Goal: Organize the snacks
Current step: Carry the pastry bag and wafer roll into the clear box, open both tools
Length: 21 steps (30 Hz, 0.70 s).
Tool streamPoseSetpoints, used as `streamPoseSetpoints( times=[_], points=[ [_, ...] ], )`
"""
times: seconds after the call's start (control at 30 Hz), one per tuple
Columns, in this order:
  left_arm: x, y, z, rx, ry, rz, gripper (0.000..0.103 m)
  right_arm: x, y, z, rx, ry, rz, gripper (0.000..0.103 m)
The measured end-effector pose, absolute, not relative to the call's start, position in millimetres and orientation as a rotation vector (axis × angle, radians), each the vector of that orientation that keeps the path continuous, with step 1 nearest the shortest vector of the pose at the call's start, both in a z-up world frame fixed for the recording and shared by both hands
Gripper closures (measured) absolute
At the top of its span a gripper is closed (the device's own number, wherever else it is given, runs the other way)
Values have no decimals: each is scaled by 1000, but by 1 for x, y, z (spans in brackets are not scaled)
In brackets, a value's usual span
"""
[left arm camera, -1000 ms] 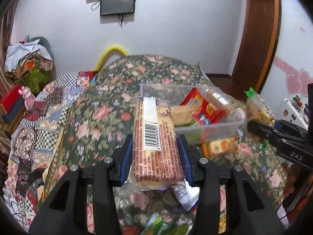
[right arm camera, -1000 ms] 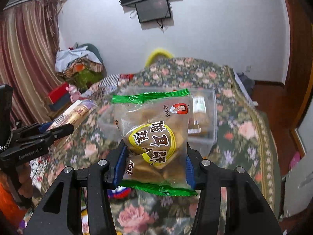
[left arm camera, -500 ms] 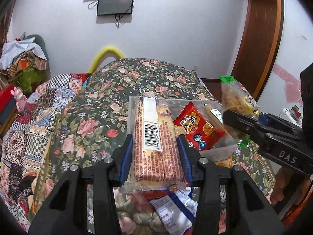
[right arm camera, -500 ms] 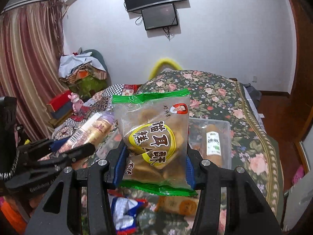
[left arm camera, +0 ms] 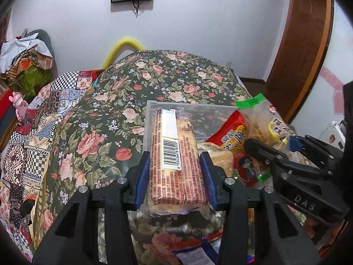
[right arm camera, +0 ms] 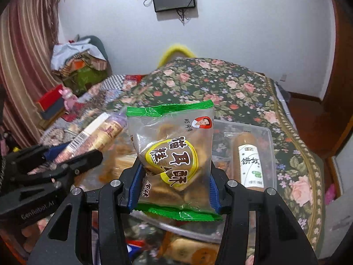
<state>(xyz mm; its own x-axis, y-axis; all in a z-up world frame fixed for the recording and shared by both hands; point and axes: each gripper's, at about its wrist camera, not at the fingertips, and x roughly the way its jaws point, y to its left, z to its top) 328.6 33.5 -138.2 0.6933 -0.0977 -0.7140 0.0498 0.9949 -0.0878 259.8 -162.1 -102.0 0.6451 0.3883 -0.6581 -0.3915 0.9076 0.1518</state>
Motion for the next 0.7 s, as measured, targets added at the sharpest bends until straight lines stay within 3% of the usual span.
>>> streamPoseSetpoints(
  times=[0.27, 0.5, 0.7],
  points=[
    [337, 31, -149, -65, 851, -85, 59, 266, -165, -109, -27, 787, 423, 54],
    [324, 33, -135, -78, 820, -97, 56, 257, -168, -98, -27, 759, 428, 39],
    [296, 37, -112, -75, 780, -110, 51, 238, -178, -81, -6, 733, 465, 37]
  ],
)
